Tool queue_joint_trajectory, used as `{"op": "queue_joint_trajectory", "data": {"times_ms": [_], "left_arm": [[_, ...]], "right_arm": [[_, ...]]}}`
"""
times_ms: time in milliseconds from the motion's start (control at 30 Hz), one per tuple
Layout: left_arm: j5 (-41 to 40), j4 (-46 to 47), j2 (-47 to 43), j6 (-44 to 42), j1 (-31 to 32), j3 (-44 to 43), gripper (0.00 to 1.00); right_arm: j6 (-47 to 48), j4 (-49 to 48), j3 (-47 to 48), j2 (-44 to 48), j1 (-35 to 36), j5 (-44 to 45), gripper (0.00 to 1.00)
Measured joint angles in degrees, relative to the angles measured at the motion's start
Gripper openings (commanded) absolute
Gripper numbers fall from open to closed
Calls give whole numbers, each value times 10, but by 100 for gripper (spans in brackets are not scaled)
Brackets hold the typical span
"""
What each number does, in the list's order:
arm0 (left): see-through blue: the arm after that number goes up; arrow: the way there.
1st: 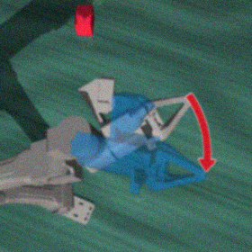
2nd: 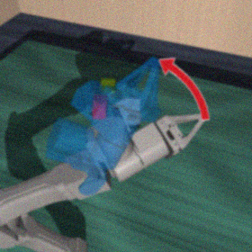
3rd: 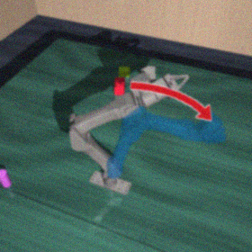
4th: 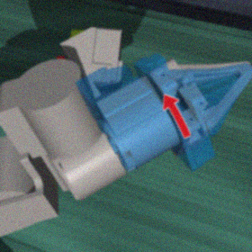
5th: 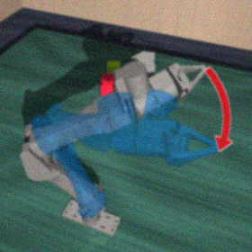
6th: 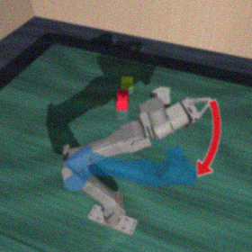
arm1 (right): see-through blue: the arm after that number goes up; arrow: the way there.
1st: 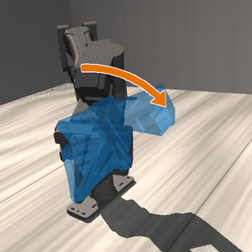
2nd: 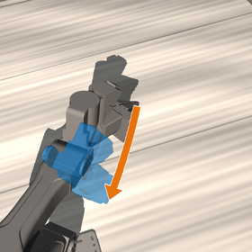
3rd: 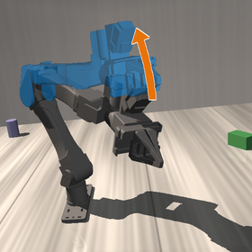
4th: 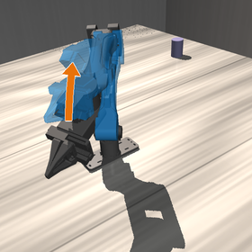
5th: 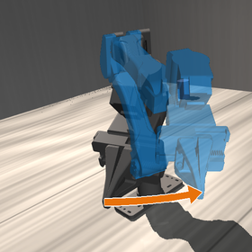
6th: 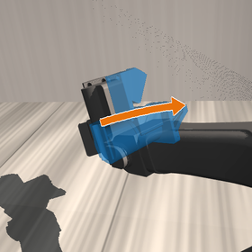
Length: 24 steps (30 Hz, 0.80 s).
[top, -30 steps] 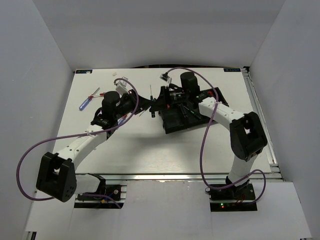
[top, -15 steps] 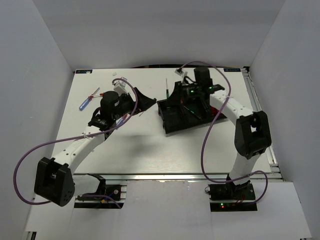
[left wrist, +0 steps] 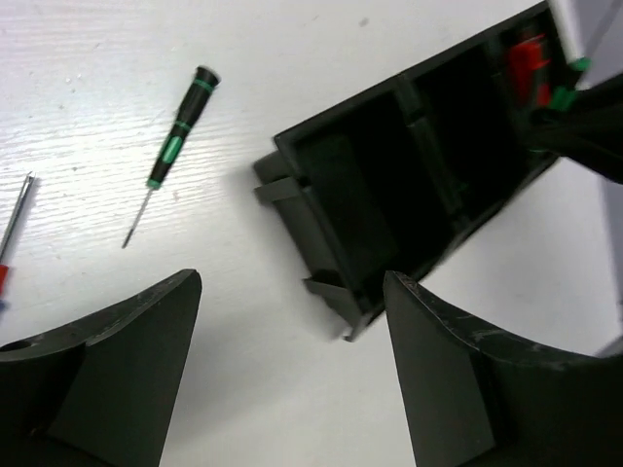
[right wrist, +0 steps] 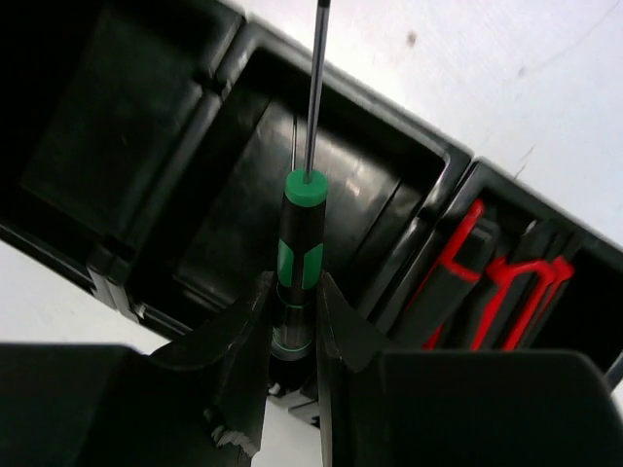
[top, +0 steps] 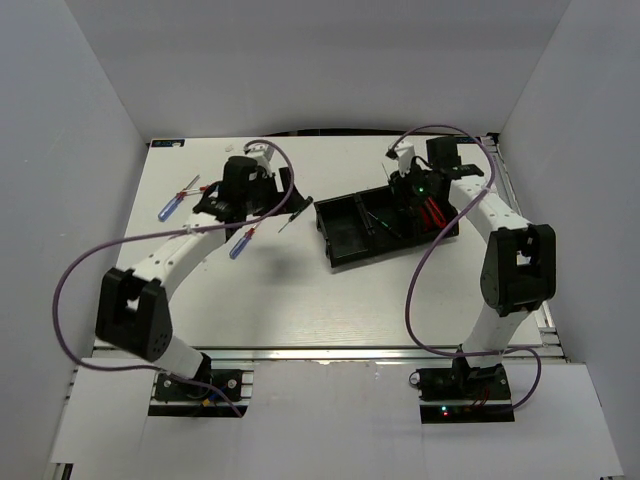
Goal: Sort the tools into containers
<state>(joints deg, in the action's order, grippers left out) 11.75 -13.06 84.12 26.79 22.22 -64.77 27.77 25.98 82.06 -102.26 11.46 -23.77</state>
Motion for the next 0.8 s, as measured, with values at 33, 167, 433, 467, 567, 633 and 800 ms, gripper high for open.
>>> {"op": "queue_joint_trajectory", "data": {"times_ms": [33,167,433,467,567,633,800], "left_arm": [[-5,-10,24,-13,0,-16,86],[-21,-49,95,-53,0,-54,82],[-38,-84,222,-96,0,-141,64],[-40,-84,234,-99,0,-148,64],[-53,-89,274,-111,0,-170,60],[-59,-93,300,-121,0,-184,59],[-75,-99,360,-145,0,-236,57]], "right_arm": [[6,3,-7,-2,1,7,2],[17,6,-12,-9,3,26,17],[37,2,-24,-9,4,18,60],[40,3,-28,-8,4,13,62],[51,14,-36,2,3,-15,68],[67,25,-40,16,2,-43,70],[101,37,-67,88,-2,-128,72]]}}
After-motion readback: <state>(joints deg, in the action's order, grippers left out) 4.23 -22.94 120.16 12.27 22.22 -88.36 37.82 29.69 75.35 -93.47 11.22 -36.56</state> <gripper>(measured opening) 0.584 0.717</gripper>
